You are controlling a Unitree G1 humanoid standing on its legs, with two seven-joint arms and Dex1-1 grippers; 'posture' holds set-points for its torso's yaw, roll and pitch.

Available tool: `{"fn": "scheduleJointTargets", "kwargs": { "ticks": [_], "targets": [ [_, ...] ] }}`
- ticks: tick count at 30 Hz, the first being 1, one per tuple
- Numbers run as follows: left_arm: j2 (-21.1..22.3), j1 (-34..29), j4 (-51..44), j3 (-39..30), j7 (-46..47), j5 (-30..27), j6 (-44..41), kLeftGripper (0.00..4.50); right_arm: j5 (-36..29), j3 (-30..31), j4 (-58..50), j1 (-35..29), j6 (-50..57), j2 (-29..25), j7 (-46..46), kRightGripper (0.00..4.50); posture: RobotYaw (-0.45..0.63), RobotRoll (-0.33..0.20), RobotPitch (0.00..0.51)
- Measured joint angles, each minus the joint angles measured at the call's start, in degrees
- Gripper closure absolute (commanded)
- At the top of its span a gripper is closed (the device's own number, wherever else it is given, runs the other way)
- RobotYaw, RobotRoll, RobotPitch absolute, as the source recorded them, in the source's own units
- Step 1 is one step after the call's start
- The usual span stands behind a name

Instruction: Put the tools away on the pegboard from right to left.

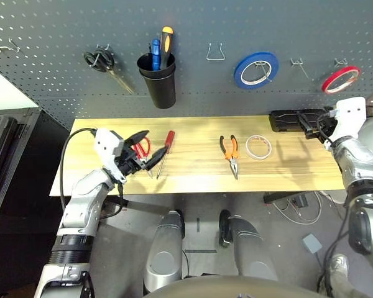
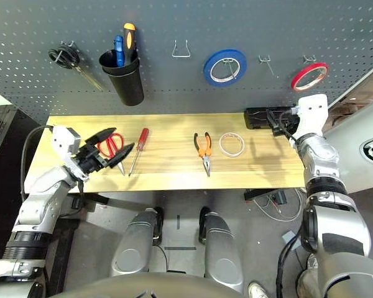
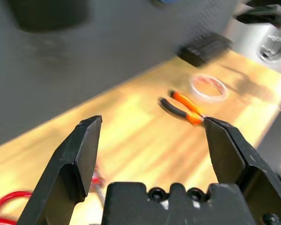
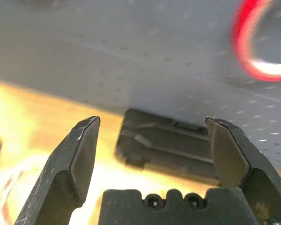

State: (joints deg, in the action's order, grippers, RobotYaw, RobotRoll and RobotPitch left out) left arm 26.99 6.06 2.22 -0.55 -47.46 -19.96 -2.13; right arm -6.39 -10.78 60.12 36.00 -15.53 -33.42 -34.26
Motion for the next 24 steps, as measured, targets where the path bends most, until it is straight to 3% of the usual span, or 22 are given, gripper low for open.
{"fn": "scheduleJointTargets", "kwargs": {
  "ticks": [9,18,24],
  "targets": [
    [-0.17,0.34,-1.33,3.14,-3.32,1.13,2.76,0.05,4.04,7.00,-0.21,4.28,8.39,-1.24,-13.39,0.00,0.23,0.000,0.275],
    [-0.56,-0.06,-2.60,3.62,-3.47,1.40,2.89,0.05,9.94,14.07,5.63,10.61,13.49,0.04,-19.65,0.00,0.26,0.000,0.292],
    [3.05,-0.69,-3.62,5.15,-3.86,4.96,2.69,0.05,14.36,18.14,9.26,13.81,15.20,2.52,-21.28,0.00,0.29,0.000,0.304]
  ]
}}
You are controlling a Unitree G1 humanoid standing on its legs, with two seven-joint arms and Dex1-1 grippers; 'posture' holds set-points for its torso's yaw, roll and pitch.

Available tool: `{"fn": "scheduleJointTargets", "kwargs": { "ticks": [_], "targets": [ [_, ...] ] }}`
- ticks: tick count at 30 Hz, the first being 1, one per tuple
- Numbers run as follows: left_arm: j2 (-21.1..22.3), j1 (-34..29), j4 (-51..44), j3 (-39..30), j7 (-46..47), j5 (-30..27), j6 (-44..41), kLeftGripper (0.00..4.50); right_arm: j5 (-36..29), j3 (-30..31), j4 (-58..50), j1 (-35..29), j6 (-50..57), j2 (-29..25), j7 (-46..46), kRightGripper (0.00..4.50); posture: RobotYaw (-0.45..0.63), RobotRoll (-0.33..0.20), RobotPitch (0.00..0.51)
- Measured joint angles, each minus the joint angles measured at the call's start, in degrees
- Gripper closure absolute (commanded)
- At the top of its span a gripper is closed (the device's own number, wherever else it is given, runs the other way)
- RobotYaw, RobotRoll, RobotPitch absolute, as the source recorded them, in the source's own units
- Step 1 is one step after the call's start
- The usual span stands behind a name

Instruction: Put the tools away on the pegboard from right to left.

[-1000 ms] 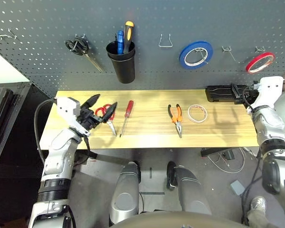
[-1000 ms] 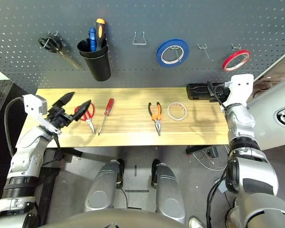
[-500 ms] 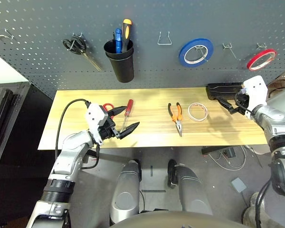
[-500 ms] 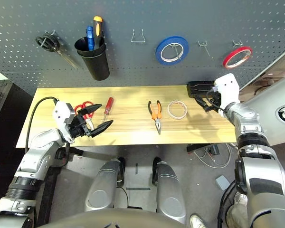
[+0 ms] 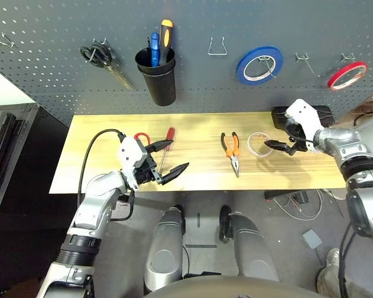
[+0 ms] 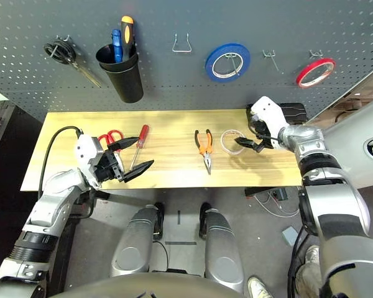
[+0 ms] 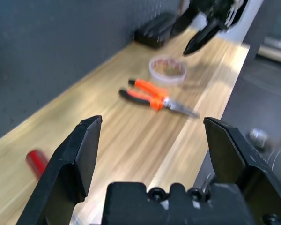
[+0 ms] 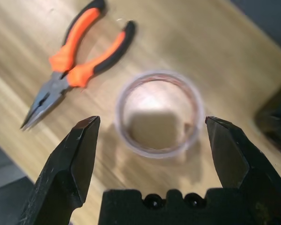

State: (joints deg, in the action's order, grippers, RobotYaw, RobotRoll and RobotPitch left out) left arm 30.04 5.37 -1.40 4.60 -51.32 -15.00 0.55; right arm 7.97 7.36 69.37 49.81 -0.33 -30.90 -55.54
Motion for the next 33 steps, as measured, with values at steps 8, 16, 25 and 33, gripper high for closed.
{"fn": "scheduleJointTargets", "kwargs": {
  "ticks": [8,16,25,33],
  "targets": [
    [1.83,-0.44,-0.01,1.11,-0.19,2.10,-0.57,0.05,4.19,3.37,3.05,1.05,1.34,3.46,0.41,0.00,0.33,0.000,0.327],
    [2.49,-1.94,-0.86,1.11,0.16,3.16,-1.03,0.05,7.25,5.58,5.15,1.15,1.78,6.68,4.51,0.00,0.36,0.000,0.345],
    [3.70,-3.64,-3.93,0.79,0.96,3.22,-2.40,0.00,9.40,5.89,5.28,1.30,3.84,7.80,9.48,1.27,0.38,0.000,0.353],
    [3.87,-3.33,-4.57,0.44,1.50,3.22,-2.71,0.00,10.21,5.63,5.20,1.23,4.21,7.74,12.50,4.36,0.36,0.000,0.343]
  ]
}}
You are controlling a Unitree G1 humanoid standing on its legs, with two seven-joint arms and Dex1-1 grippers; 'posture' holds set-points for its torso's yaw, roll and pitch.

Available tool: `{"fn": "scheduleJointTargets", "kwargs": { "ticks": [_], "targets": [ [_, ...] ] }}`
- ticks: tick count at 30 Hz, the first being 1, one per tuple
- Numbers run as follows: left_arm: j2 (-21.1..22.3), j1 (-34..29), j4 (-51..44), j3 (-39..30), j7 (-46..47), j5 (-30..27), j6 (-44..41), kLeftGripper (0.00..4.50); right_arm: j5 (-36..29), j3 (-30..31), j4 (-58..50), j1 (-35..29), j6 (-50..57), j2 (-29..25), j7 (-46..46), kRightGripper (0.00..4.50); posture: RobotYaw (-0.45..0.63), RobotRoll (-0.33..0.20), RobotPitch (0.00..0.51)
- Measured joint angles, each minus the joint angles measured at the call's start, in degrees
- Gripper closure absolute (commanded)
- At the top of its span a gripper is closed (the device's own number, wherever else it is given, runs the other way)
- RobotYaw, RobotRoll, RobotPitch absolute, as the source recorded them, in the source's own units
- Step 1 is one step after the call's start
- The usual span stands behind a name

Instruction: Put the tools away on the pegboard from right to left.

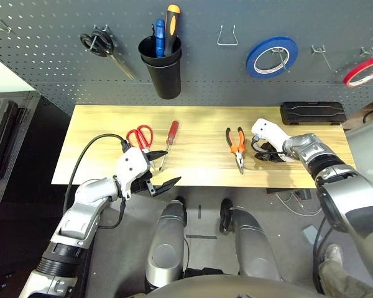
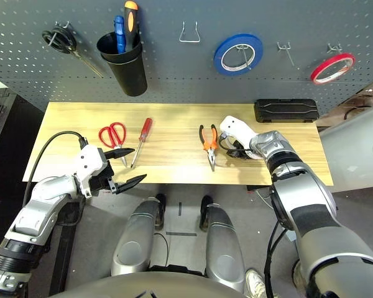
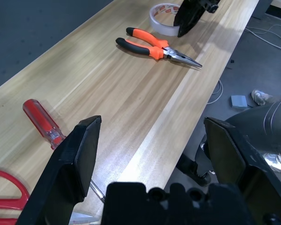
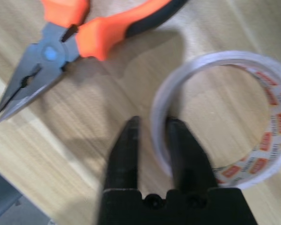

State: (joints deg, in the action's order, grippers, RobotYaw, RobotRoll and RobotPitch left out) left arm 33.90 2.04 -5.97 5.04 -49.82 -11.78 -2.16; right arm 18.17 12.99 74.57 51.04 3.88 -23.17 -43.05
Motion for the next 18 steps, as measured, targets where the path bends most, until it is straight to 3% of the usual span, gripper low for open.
{"fn": "scheduleJointTargets", "kwargs": {
  "ticks": [18],
  "targets": [
    [-1.83,4.11,2.59,0.12,0.39,-0.12,0.73,0.00,-2.74,-3.46,-2.94,-5.67,-8.35,-2.41,5.31,4.48,0.34,0.000,0.312]
  ]
}}
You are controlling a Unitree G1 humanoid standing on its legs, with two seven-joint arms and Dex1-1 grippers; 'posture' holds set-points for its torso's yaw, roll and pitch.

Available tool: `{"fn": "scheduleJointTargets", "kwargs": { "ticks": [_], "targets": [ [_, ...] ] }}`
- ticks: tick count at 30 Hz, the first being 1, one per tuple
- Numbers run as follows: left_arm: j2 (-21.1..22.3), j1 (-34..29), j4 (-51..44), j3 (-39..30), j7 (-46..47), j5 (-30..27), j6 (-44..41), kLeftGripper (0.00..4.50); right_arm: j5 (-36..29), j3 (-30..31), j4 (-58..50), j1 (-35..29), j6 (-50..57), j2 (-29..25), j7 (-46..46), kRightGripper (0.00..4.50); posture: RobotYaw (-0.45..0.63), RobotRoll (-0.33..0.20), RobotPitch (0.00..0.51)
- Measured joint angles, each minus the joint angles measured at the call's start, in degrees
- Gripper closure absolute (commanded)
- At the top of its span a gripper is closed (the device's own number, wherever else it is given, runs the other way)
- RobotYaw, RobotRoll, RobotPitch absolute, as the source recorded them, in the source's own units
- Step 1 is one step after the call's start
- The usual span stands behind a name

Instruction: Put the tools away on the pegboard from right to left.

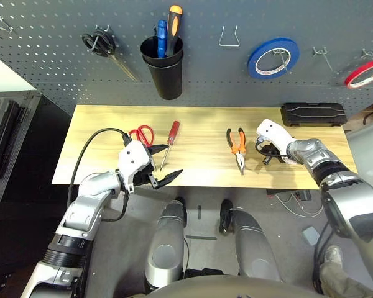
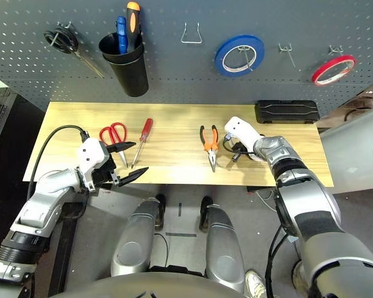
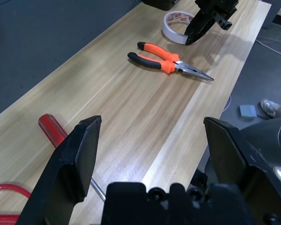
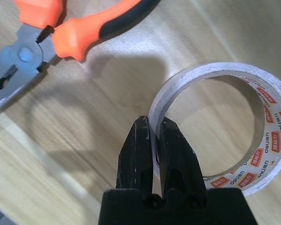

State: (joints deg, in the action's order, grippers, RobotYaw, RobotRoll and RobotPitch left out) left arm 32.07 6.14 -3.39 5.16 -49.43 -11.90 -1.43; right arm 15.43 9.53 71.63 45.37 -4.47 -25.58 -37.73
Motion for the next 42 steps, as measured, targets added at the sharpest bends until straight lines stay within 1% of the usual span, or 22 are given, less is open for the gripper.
{"fn": "scheduleJointTargets", "kwargs": {
  "ticks": [7,12,19,23,28,34,42],
  "targets": [
    [-1.64,0.34,-0.66,-1.91,0.02,-2.85,0.01,0.00,-1.74,-1.93,-5.72,-6.94,-8.79,-2.06,5.34,4.48,0.34,0.000,0.294],
    [-2.19,0.49,-3.53,-3.19,0.03,-5.83,-0.30,0.00,-3.46,-3.92,-11.33,-12.92,-14.26,-3.11,9.16,4.48,0.34,0.000,0.278],
    [-2.86,1.13,-7.93,-4.09,0.08,-9.77,-3.11,0.00,-4.80,-6.09,-19.22,-19.22,-19.99,-3.59,14.68,4.48,0.33,0.000,0.251],
    [-4.13,2.25,-10.32,-4.27,0.48,-12.30,-5.32,0.00,-5.14,-7.02,-22.53,-22.61,-22.59,-3.79,17.72,4.48,0.32,0.000,0.242],
    [-4.70,3.03,-14.25,-4.97,1.85,-15.42,-8.15,0.00,-5.06,-7.99,-26.09,-27.30,-26.79,-3.76,22.31,4.48,0.32,0.000,0.233],
    [-4.92,4.09,-19.09,-5.02,2.92,-17.82,-10.93,0.00,-4.51,-8.46,-27.59,-31.18,-31.41,-4.12,27.87,4.48,0.32,0.000,0.228],
    [-5.75,5.06,-22.87,-4.34,3.75,-19.00,-13.14,0.00,-2.96,-10.52,-28.26,-32.69,-36.82,-7.08,35.19,4.48,0.32,0.000,0.228]
  ]
}}
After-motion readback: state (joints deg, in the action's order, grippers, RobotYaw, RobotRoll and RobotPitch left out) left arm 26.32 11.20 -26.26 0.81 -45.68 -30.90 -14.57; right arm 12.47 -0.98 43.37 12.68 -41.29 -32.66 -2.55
